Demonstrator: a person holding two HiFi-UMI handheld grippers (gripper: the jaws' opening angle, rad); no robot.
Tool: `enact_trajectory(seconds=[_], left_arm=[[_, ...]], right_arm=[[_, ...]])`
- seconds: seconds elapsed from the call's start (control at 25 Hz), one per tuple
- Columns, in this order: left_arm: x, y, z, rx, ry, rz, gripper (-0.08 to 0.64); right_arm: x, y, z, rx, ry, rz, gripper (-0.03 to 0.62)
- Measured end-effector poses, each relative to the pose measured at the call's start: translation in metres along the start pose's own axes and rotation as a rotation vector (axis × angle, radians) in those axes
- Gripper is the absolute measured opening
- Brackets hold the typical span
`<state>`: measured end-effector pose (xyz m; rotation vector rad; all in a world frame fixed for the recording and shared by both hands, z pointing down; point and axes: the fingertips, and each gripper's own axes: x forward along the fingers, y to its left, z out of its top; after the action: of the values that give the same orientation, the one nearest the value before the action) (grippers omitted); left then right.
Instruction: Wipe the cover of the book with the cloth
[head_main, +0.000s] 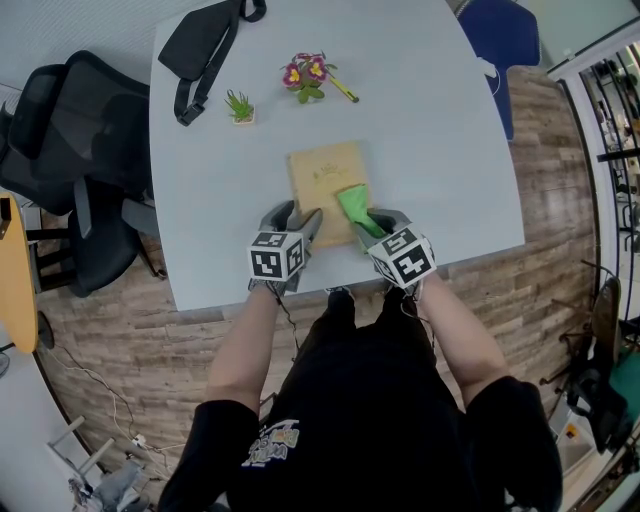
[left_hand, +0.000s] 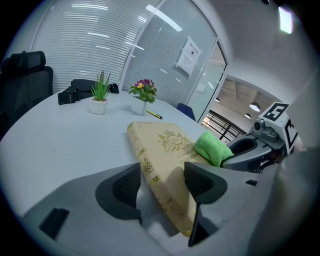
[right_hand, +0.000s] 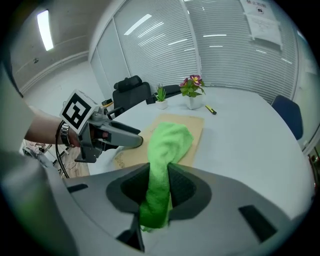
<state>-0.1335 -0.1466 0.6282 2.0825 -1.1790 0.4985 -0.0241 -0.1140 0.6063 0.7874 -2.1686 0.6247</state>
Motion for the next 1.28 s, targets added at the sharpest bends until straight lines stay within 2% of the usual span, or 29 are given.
enact_trajectory(seconds=[0.6,0.88,1.04,1.28], left_arm=[[-0.002,-0.003,0.0,0.007,0.007,0.022,0.268],[-0.008,-0.007,0.008,0.027,-0.015,0.06,0.238],[-0.015,-0.014,0.023,0.043,-0.058,0.081,0.224],[-0.035,-0.029,0.051,0.068,-0.136,0.14,0.155]], right_arm=[[-0.023,-0.057,-0.001,0.089,-0.043,-0.123,0.1],[-0.035,-0.059,0.022,0.086,-0.11,-0.106,0.1],[-0.043,-0.061,0.034,0.075,-0.147,-0.087,0.1],[-0.067,-0.067,0.054,0.063,-0.221,-0.057,0.1]])
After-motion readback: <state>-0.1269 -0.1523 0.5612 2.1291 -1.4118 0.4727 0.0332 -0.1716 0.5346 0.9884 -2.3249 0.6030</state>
